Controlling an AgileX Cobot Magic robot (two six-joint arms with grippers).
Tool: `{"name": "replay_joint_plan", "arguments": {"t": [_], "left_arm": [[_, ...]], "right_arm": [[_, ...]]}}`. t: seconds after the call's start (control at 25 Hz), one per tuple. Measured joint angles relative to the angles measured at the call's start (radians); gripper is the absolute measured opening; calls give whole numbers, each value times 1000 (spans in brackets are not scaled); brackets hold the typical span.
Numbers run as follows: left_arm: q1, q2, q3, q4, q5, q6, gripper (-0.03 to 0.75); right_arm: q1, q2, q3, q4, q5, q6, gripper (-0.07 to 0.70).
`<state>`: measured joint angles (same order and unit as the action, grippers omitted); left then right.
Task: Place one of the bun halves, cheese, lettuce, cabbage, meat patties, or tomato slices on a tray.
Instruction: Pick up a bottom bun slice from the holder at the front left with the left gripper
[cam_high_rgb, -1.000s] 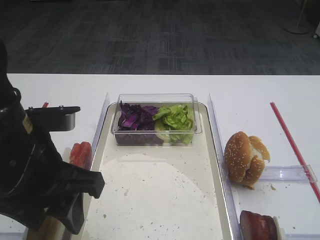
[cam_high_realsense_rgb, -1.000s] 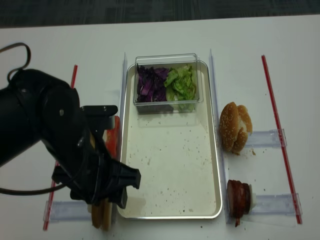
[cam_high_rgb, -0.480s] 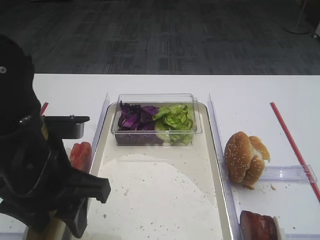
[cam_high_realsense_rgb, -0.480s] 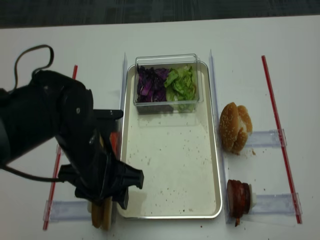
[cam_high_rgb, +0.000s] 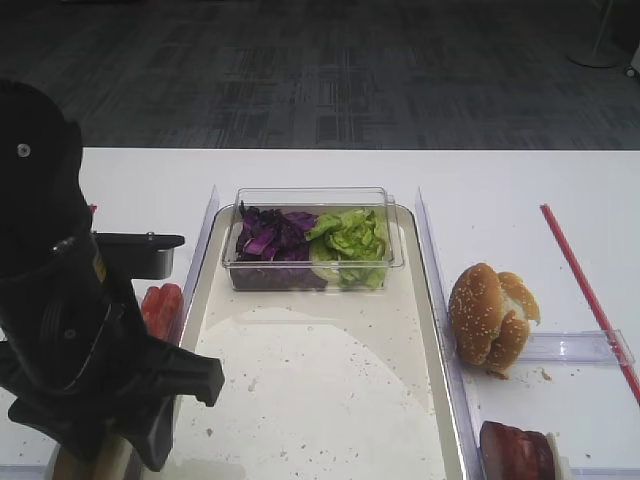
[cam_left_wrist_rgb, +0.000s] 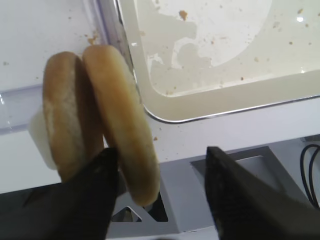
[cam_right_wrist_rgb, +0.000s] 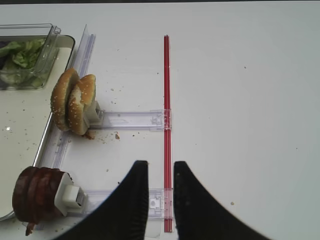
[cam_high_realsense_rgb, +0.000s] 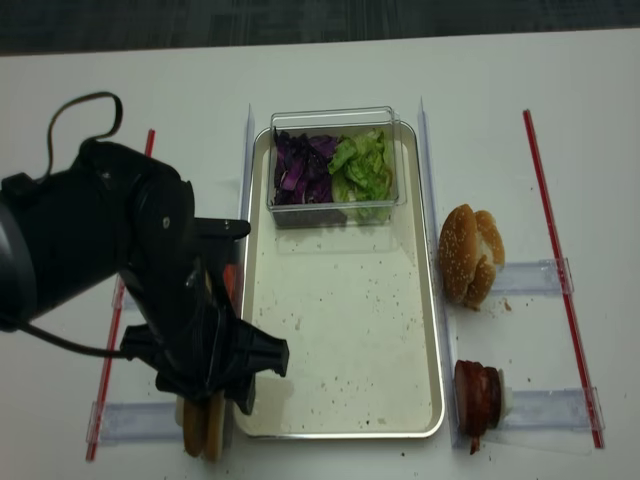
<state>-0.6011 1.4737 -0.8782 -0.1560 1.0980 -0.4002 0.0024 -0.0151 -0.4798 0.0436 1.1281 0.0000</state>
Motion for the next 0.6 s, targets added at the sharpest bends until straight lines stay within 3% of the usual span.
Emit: {"name": "replay_joint_plan", "arguments": {"t": [0.6], "left_arm": [[0, 0, 0, 23, -1, 0, 310]], "right_arm": [[0, 0, 0, 0, 0, 0, 175]]}}
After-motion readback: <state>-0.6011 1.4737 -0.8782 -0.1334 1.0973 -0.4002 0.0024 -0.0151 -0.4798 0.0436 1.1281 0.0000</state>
